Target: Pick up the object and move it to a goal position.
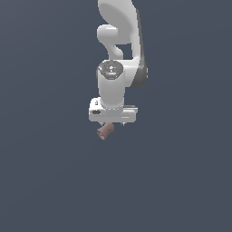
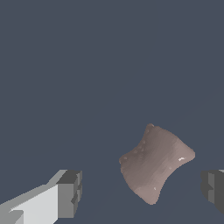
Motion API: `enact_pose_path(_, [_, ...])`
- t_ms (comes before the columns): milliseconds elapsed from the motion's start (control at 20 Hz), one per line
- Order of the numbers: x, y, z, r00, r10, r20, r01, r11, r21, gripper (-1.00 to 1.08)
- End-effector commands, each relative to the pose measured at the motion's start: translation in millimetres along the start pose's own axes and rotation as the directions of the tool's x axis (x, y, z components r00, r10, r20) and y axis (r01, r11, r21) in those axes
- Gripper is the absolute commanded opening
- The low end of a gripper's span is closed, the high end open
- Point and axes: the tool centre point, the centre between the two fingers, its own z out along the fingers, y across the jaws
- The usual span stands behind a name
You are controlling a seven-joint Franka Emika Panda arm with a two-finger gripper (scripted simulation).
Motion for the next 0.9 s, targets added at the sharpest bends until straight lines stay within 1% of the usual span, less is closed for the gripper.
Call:
enact_pose_path(0, [-1.4,2.3,2.4,0.999,0.044,-0.001,-0.044,0.999,0.002,1.0])
enact_pose_path(200, [-4.3,7.4,7.4,0.991,0.137,-0.005,-0.137,0.991,0.005,1.0])
enact_pose_path(400, [-8.1,14.0,13.5,0.967,0.255,-0.009,-0.255,0.967,0.01,1.0])
enact_pose_path(550, [-11.3,19.4,18.2,0.938,0.346,-0.011,-0.346,0.938,0.014,1.0])
enact_pose_path(850, [-17.5,29.5,26.5,0.863,0.504,-0.015,-0.504,0.863,0.021,1.0])
